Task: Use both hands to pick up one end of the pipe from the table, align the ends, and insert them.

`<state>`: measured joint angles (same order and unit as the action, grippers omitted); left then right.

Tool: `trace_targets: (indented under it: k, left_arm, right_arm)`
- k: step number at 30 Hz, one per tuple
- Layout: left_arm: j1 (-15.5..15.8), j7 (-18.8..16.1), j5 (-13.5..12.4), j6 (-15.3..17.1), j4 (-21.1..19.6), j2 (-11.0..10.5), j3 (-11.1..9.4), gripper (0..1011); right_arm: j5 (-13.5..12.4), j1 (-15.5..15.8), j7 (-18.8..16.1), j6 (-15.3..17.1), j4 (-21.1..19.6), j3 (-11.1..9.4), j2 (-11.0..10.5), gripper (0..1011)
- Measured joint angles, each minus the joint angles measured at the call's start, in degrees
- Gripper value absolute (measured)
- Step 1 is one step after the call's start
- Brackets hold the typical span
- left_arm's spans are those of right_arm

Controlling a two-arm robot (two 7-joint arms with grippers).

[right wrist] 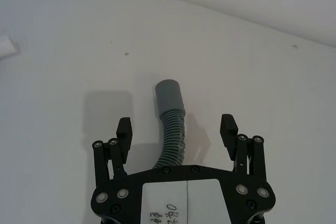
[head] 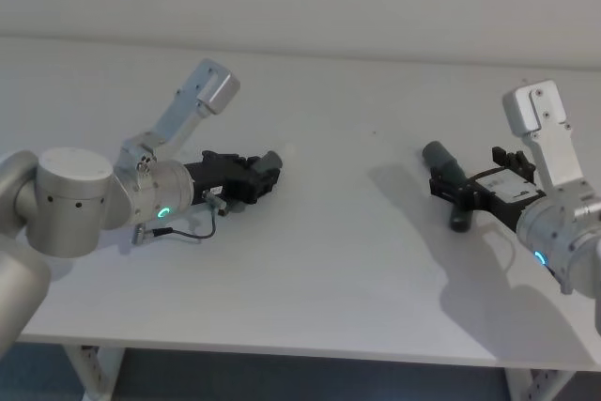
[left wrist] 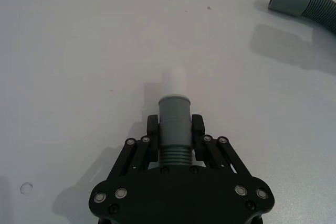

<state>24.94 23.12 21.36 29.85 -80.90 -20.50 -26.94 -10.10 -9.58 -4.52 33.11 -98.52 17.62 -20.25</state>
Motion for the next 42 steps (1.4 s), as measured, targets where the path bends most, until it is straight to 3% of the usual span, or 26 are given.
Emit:
trace_targets:
  k: [42]
  left_arm:
    - [0.0, 0.0, 0.0, 0.0, 0.0, 0.0, 0.0, 351]
  right_arm:
    - [1.4, -2.0, 0.7, 6.7, 2.6, -0.1, 4.3, 1000]
